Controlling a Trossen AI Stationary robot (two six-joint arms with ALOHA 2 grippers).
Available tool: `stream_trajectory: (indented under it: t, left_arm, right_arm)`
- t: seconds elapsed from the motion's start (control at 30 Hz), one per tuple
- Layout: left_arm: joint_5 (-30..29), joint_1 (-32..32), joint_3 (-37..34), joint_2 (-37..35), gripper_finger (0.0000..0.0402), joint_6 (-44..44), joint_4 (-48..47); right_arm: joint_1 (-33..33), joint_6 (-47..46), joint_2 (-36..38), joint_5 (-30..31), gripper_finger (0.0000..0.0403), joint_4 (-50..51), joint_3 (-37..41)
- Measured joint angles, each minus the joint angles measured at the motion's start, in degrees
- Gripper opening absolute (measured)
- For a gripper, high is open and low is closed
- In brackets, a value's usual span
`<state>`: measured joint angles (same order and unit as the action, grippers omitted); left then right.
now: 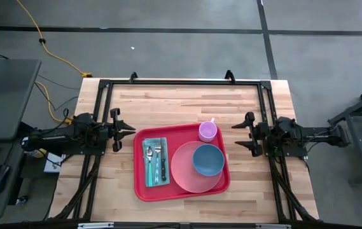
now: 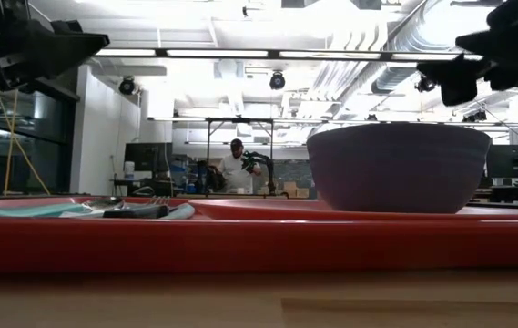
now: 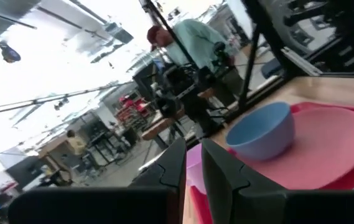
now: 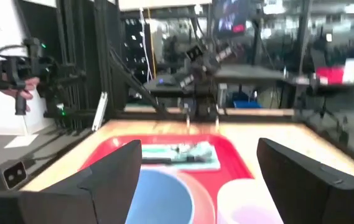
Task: Set up tray
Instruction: Return to Home Position
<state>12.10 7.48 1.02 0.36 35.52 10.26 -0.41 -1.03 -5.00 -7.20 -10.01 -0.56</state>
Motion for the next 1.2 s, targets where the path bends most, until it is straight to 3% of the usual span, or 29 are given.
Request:
stream_trajectory:
  t: [0.4,0.67,1.2]
  left_arm:
    - [4.31,0.01,0.03,0.02,0.0079,0.24,-8.07]
    - [5.16,-0.01,0.07,0.61,0.0079,4.45,-8.08]
    - [4.85,-0.02,0.09,0.61,0.0079,4.72,-8.30]
  right_arm:
    - [-0.47,-3.02,-0.17,1.37,0.0298,2.71,0.02]
    - [-0.47,-3.02,-0.17,1.42,0.0298,3.33,0.02]
    - [-0.47,-3.02,-0.17,1.42,0.0298,3.33,0.04]
